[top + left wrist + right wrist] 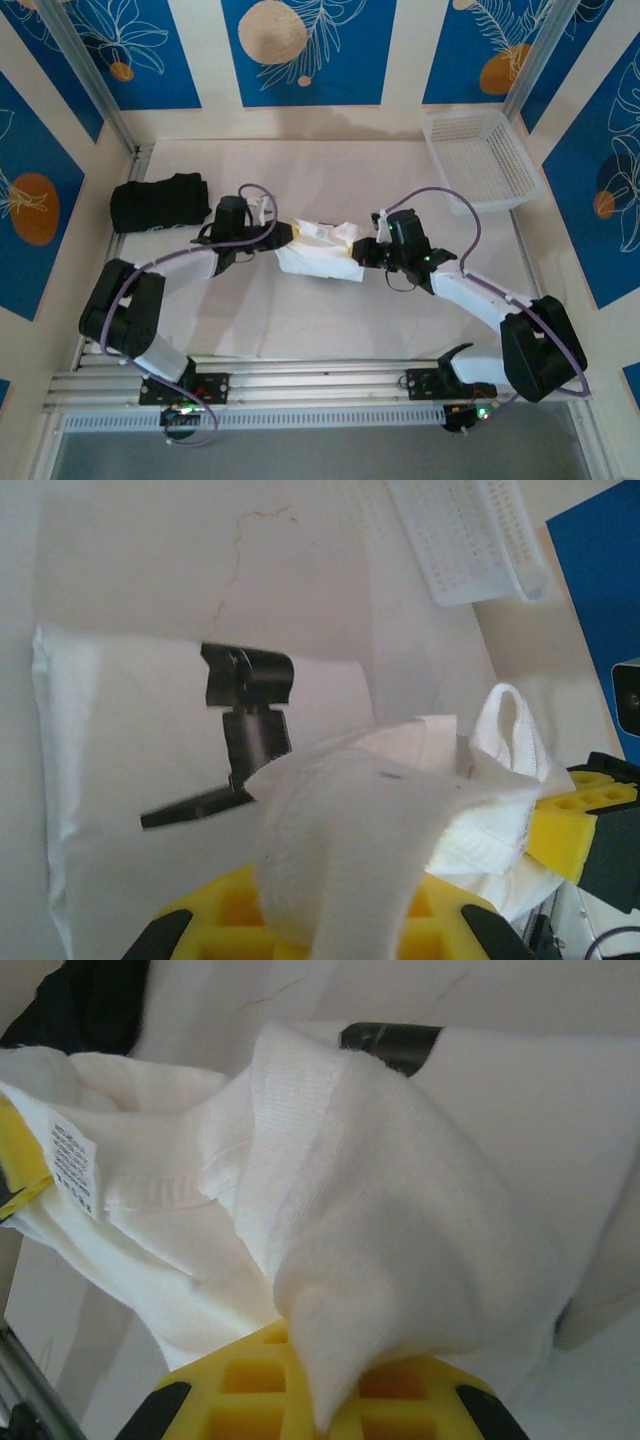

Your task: Fold the inside-out t-shirt

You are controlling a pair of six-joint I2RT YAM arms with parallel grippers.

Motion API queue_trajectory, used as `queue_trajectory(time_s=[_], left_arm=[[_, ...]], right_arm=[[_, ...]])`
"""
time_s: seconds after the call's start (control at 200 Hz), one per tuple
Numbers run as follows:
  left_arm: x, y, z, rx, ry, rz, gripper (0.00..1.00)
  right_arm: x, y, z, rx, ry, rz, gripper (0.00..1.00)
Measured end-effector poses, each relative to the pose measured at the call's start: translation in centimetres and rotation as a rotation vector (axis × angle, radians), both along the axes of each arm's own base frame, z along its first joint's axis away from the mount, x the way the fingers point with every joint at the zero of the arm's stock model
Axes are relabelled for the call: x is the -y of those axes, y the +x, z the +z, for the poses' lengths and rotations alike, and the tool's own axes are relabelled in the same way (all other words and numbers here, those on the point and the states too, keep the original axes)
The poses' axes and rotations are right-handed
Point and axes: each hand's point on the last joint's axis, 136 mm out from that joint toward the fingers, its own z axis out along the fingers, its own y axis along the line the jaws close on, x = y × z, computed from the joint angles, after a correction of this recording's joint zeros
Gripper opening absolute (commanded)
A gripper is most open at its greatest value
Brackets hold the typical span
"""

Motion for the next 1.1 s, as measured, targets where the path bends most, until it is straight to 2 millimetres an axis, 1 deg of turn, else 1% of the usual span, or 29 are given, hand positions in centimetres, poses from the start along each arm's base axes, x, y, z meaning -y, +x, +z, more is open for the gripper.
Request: queue_trajectory(time_s=[0.12, 0.19, 0.255, 0.34, 0.39, 0.46, 0.52, 0.59, 0.66, 0.73, 0.78, 0.83, 0.905, 0.97, 1.025, 1.1], left_arm=[[0.9, 2.6, 0.2, 0.014, 0.034, -0.007, 0.04], [1.3, 4.3, -0.3, 0.016, 0.066, -0.007, 0.06], [1.7, 6.0, -1.3, 0.008, 0.102, -0.006, 0.06], [2.1, 7.9, -3.3, -0.014, 0.154, -0.005, 0.1], [2.2, 8.7, -4.6, -0.034, 0.176, -0.004, 0.16], [2.1, 9.4, -6.4, -0.061, 0.211, 0.002, 0.29], [1.9, 9.9, -7.5, -0.085, 0.231, 0.012, 0.4], [1.4, 10.4, -8.2, -0.103, 0.255, 0.02, 0.5], [0.7, 10.7, -8.2, -0.108, 0.281, 0.03, 0.57], [-0.3, 11.0, -7.7, -0.098, 0.309, 0.046, 0.66], [-1.1, 11.0, -7.3, -0.097, 0.327, 0.06, 0.74], [-1.9, 10.6, -6.9, -0.096, 0.339, 0.069, 0.8], [-2.4, 9.5, -6.0, -0.099, 0.336, 0.064, 0.83], [-2.3, 8.7, -5.4, -0.105, 0.314, 0.047, 0.84], [-1.9, 8.0, -5.5, -0.117, 0.296, 0.025, 0.86], [-1.4, 7.1, -6.0, -0.14, 0.284, -0.005, 0.87]], right_arm=[[0.8, 2.5, 0.0, -0.027, -0.015, -0.038, 0.11], [1.0, 4.1, -0.3, -0.043, -0.034, -0.048, 0.12], [1.2, 5.5, -1.0, -0.071, -0.055, -0.056, 0.13], [1.7, 7.2, -2.8, -0.128, -0.084, -0.071, 0.18], [1.9, 8.1, -4.0, -0.166, -0.104, -0.077, 0.21], [2.3, 9.3, -6.0, -0.224, -0.141, -0.088, 0.25], [2.8, 9.8, -7.4, -0.26, -0.181, -0.095, 0.29], [3.6, 9.7, -8.4, -0.286, -0.222, -0.095, 0.35], [4.1, 9.4, -8.2, -0.284, -0.249, -0.083, 0.41], [4.6, 8.9, -7.2, -0.255, -0.27, -0.073, 0.46], [5.0, 8.3, -6.0, -0.223, -0.277, -0.069, 0.5], [5.3, 7.6, -4.6, -0.187, -0.276, -0.062, 0.53], [5.4, 6.6, -2.8, -0.145, -0.257, -0.058, 0.59], [5.3, 5.9, -2.1, -0.128, -0.237, -0.051, 0.6], [5.2, 5.3, -2.2, -0.133, -0.224, -0.045, 0.61], [5.2, 4.7, -3.0, -0.154, -0.216, -0.039, 0.61]])
